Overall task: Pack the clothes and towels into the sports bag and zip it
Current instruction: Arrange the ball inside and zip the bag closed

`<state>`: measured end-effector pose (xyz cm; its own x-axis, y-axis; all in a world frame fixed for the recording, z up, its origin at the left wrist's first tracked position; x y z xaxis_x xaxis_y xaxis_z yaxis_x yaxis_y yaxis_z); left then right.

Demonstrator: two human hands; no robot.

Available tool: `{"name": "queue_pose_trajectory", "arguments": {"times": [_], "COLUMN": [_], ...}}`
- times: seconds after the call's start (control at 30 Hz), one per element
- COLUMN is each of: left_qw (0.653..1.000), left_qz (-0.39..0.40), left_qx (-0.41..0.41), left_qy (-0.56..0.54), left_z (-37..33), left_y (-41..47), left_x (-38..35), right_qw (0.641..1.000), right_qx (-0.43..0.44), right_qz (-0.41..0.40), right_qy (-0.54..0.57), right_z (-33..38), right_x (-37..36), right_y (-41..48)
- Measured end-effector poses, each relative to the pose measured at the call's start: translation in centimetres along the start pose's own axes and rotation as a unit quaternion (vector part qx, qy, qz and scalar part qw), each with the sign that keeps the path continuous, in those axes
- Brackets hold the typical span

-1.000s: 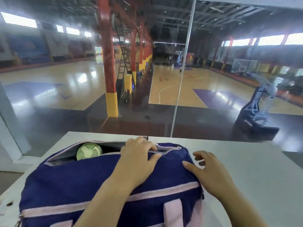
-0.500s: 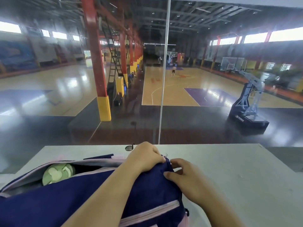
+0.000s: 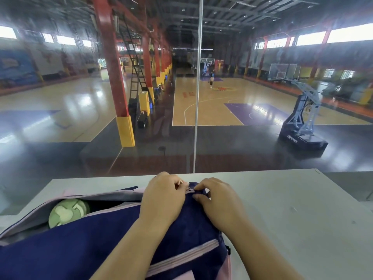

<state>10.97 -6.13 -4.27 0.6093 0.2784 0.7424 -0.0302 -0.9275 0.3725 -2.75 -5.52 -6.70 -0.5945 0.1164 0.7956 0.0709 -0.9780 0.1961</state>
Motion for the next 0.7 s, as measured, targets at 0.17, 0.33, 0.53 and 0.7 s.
{"name": "queue_pose_trajectory", "arguments": {"times": [0.17, 0.33, 0.53, 0.7], "left_qw": [0.995, 0.977, 0.980, 0.987], "left_qz": [-0.057, -0.100, -0.089, -0.077], "left_qx": [0.057, 0.163, 0.162, 0.118], "left_qy": [0.062, 0.093, 0.072, 0.070], "left_z": [3.8, 11.5, 12.4, 11.8], "left_y": [-1.6, -4.6, -5.5, -5.0], "left_x": [3.6, 9.4, 9.8, 10.5], "right_qw": [0.998, 0.991, 0.989, 0.962], "right_qx": [-0.044, -0.071, 0.023, 0.170], "right_qz": [-0.022, -0.041, -0.029, 0.090], "right_qy": [-0.040, -0.108, -0.143, -0.194], "right_z": [-1.4, -1.6, 5.2, 12.1], "right_x": [0.0, 0.0, -0.6, -6.6], "right_y": [-1.0, -2.4, -2.1, -1.6]}}
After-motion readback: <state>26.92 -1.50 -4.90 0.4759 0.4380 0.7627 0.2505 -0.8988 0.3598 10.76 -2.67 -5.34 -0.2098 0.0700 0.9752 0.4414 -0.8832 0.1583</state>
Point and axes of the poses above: each hand's wrist, its own y-axis towards the middle knuckle, its own x-axis out of the back of the hand, z = x × y, the point moved 6 cm from there along y, towards the middle knuckle, and after that the axes turned 4 degrees about z, right-handed, at the moved point
